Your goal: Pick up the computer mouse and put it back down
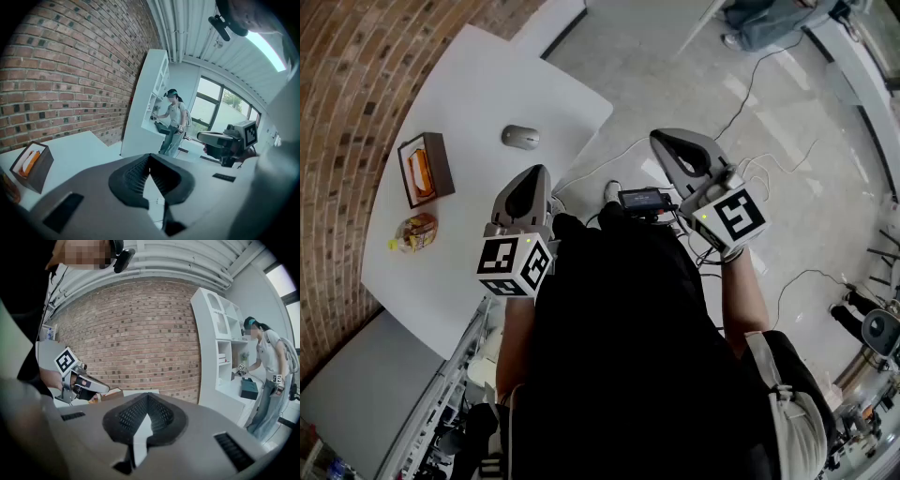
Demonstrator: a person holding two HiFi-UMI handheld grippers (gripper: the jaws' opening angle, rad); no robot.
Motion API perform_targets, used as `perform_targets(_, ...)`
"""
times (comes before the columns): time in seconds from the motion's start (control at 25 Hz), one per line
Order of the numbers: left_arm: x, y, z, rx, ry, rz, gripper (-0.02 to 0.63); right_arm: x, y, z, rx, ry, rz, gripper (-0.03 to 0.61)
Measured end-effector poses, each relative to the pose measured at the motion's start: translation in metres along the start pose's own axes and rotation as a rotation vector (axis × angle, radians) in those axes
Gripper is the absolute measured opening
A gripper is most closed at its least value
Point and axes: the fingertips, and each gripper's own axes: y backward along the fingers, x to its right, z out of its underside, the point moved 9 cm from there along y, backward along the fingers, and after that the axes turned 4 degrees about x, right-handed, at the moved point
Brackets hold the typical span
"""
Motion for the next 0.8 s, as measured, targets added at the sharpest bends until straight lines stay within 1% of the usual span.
perform_targets(0.24, 0.003, -0.007, 0.000, -0.004, -0.021, 0.010, 0.014, 0.004, 0.007, 0.000, 0.007, -0.004, 0.016, 0.015)
perform_targets(0.4, 0.004, -0.010, 0.000, -0.015, -0.036, 0.013, 0.014, 0.003, 0.010, -0.001, 0.021, -0.008, 0.001, 0.015)
perform_targets(0.64, 0.004, -0.015, 0.001, -0.040, -0.076, 0.013, 0.015, 0.009, 0.013, 0.003, 0.030, -0.093, 0.038, 0.015)
perform_targets(0.8, -0.004, -0.013, 0.000, -0.063, -0.099, 0.023, 0.015, 0.006, 0.013, 0.003, 0.032, -0.124, 0.062, 0.015)
